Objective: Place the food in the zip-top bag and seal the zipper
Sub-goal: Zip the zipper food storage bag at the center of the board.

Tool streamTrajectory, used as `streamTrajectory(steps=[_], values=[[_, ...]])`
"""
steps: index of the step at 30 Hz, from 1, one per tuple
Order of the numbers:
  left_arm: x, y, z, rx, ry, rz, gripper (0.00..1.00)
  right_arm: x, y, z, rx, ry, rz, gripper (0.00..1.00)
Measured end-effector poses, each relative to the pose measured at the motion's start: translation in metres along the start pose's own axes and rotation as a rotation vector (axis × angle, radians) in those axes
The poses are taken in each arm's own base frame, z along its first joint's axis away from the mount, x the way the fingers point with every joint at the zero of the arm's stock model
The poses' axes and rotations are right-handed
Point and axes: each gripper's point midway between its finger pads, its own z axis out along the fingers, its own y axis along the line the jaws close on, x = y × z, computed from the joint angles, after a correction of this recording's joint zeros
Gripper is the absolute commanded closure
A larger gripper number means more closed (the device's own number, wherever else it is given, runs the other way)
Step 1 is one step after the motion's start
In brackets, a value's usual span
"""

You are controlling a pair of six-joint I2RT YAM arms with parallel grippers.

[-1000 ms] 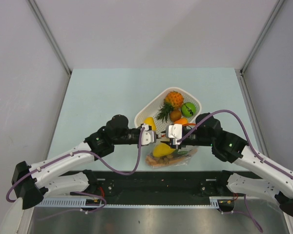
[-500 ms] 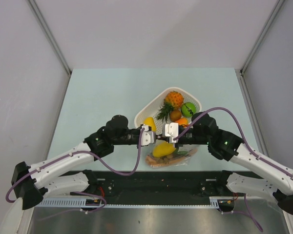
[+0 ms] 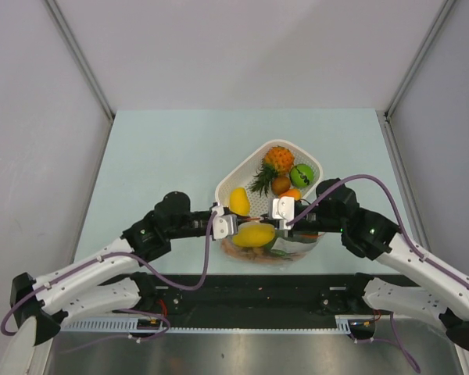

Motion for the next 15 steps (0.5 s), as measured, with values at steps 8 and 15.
streamTrajectory(steps=[8, 15], values=[[-0.006, 0.0, -0.016, -0.042, -0.023, 0.037, 1.0, 0.02, 0.003, -0.025, 0.014, 0.078, 0.031, 1.0], [-0.003, 0.004, -0.032, -0.103, -0.004, 0.019, 1.0, 0.035, 0.01, -0.054, 0.047, 0.149, 0.067, 1.0]])
